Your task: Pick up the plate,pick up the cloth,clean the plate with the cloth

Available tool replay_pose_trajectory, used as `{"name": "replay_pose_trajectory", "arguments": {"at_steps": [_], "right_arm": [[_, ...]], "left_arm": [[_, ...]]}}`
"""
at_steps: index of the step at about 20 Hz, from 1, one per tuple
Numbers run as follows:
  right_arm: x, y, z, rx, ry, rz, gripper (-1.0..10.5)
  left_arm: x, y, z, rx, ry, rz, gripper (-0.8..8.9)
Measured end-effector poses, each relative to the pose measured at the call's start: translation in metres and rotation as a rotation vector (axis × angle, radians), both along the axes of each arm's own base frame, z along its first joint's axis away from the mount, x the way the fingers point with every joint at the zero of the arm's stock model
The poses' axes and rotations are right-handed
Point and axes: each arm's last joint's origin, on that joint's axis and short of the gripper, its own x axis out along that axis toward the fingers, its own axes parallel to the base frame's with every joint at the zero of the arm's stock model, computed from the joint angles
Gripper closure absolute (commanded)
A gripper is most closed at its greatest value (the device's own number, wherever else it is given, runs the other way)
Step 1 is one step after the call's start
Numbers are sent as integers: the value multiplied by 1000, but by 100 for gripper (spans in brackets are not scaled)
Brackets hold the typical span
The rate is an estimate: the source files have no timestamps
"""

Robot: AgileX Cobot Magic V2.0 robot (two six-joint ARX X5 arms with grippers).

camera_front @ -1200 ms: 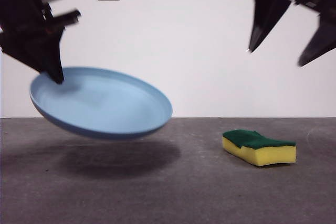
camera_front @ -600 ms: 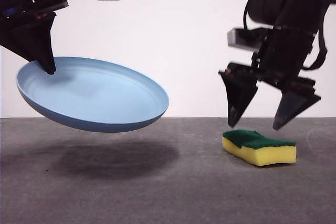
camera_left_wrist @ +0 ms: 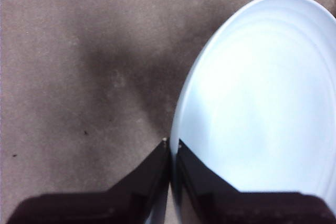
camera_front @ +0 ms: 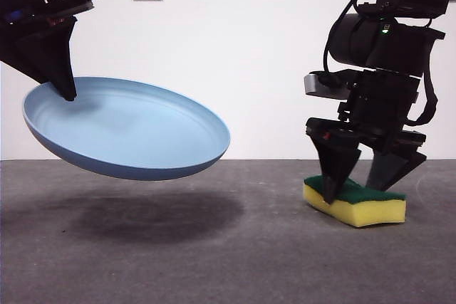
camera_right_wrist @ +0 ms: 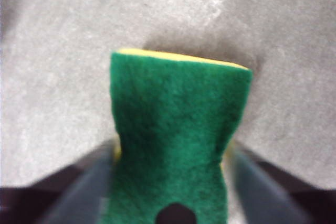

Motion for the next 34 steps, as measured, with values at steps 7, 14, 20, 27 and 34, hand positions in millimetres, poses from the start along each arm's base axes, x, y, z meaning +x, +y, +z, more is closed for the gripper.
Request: {"name": "replay_pose_trajectory", "arguments": {"at_steps": [7,14,20,27,34], "right_arm": [[0,1,0,3,2,7,963],[-26,16,57,189,-113,51,963],[-68,56,109,385,-257,186,963],[-78,97,95,270,-363,182,963],[-81,112,88,394,-282,301,963]], "left_arm": [[0,0,0,0,0,0,822],[4,-1,3,-27,-47,16,821],[4,-16,-2,-50,-23,-5,822],[-8,-48,0,-154,-2,-142,822],[-9,-53,1,-175,-2,-149,822]]}}
